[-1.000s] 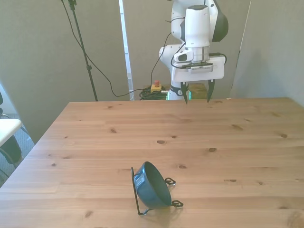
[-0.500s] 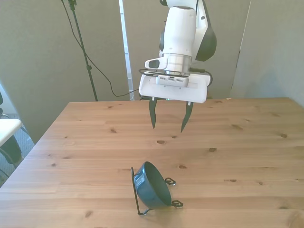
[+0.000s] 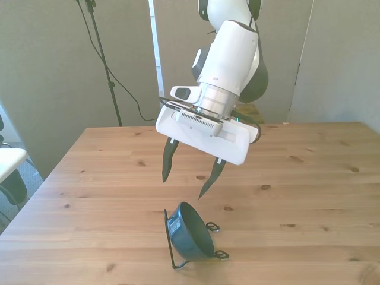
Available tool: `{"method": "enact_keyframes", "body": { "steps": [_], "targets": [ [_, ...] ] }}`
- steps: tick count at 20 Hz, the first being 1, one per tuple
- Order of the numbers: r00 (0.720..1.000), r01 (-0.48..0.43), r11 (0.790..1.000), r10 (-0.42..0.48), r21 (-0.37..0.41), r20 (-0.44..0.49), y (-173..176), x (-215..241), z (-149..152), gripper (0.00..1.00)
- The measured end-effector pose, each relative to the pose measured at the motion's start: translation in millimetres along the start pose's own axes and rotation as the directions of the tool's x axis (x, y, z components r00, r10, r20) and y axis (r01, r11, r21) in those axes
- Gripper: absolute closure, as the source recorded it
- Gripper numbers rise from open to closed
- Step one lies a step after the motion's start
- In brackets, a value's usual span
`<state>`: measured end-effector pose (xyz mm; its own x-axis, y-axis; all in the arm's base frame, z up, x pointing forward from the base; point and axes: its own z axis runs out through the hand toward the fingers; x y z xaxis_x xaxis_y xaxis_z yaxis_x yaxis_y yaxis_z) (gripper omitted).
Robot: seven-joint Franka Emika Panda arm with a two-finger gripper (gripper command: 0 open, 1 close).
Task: Unload the bowl
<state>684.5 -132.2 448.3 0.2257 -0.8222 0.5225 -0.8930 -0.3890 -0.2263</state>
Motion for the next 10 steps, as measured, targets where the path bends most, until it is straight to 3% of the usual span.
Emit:
{"method": "enact_keyframes", "body": {
  "steps": [10],
  "targets": [
    [0.996, -0.046, 0.997, 0.041, -0.064, -0.083, -23.5, -4.8, 40.4, 0.00]
  ]
}}
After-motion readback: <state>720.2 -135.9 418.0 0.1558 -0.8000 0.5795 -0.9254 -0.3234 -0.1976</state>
